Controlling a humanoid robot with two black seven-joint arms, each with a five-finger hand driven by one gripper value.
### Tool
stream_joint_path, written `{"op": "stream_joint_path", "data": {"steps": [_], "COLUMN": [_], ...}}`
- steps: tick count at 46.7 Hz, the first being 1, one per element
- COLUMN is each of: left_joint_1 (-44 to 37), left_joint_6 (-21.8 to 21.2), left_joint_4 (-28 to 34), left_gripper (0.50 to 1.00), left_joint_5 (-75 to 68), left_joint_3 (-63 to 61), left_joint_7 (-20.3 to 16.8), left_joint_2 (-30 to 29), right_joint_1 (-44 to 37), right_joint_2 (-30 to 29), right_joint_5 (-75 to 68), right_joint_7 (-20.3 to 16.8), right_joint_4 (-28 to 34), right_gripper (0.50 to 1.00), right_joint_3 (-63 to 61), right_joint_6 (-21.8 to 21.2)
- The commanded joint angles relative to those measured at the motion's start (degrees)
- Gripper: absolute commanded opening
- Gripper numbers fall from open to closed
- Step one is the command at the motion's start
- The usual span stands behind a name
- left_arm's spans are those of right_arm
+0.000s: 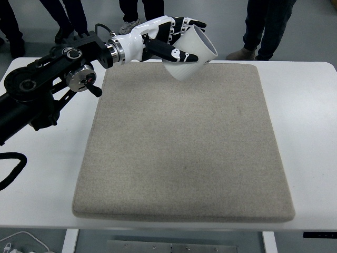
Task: Flip white cup upright
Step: 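Lift the cup with the left hand and rotate it toward upright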
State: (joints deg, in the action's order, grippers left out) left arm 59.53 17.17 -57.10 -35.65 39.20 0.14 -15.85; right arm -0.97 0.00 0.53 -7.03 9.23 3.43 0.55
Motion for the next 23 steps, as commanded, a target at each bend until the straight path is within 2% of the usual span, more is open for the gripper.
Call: {"op": "stream_joint_path", "data": {"steps": [1, 10, 19, 23], "left_joint_1": [-1.25, -5.65, -8.2, -8.9], "left_joint_6": [0.58, 1.81, 1.9, 1.9], "left_joint_4": [0.5, 0.77, 2.96, 3.93], "left_gripper": [0.5, 0.5, 0.5, 0.5], "left_joint_5": [0.58, 0.67, 0.75, 0.93], "left_joint_3": [0.61, 2.81, 2.81, 2.81], "left_joint_7": [-2.24, -8.65, -18.14, -21.22], "left_joint_2": [-0.14, -0.14, -0.06, 0.03], "right_joint_1": [0.09, 0.0, 0.0, 0.09], "right_joint_2": [0.0, 0.0, 0.0, 0.0], "right_joint_5": [0.0, 0.0, 0.0, 0.0], "right_joint_7": [0.0, 0.0, 0.0, 0.0], "right_joint_4": [0.0, 0.0, 0.0, 0.0], "right_gripper": [0.93, 0.93, 0.93, 0.93], "right_joint_3": [0.0, 0.0, 0.0, 0.0], "right_joint_6": [-0.02, -0.02, -0.02, 0.06]}}
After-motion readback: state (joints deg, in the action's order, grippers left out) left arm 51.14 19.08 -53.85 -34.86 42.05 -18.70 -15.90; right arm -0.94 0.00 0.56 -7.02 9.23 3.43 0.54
